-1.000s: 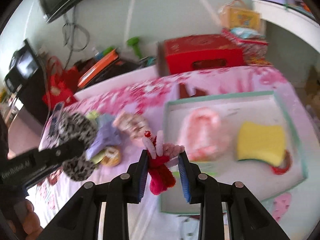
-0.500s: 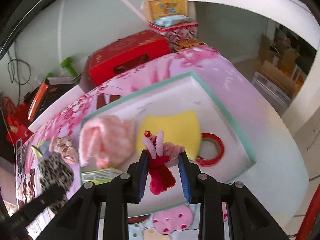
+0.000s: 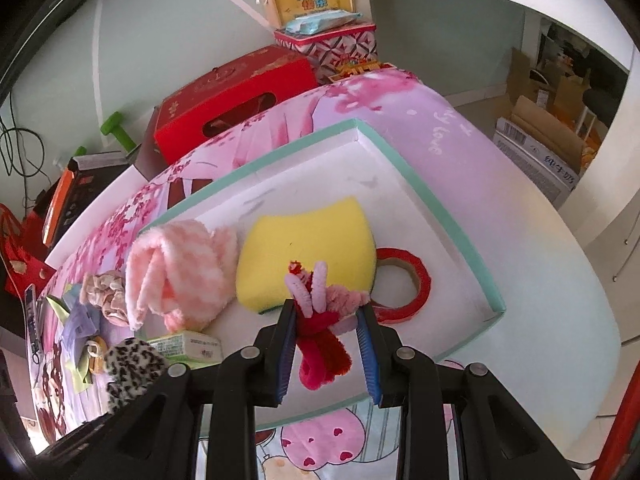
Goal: Organize soft objects
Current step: 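Lower the scrunchie and plush toy into the tray and open both tools, then move both open tools back to the remaining soft items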
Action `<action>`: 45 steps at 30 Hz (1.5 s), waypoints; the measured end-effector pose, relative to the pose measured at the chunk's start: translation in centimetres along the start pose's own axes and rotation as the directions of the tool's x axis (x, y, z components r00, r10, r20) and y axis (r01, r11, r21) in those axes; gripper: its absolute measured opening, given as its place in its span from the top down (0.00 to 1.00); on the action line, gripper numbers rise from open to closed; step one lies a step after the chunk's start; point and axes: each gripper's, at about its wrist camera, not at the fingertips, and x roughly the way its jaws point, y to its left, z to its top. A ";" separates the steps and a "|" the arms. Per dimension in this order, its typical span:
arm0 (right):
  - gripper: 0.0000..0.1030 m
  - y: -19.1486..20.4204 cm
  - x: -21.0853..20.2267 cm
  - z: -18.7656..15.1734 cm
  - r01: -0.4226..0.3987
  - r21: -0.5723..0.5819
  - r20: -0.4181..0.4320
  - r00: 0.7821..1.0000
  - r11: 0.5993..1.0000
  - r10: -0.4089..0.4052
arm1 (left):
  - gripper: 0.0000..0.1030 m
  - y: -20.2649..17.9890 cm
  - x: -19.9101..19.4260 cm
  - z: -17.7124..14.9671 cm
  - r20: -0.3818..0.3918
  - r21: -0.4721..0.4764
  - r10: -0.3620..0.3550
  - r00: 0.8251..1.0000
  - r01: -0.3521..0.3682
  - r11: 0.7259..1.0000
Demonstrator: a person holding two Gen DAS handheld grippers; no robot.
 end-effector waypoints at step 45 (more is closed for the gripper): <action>0.14 0.1 0.3 -0.1 0.012 0.021 -0.005 1.000 1.000 -0.012 | 0.08 1.0 -2.0 2.8 0.224 -0.007 0.185 0.957 -0.189 0.982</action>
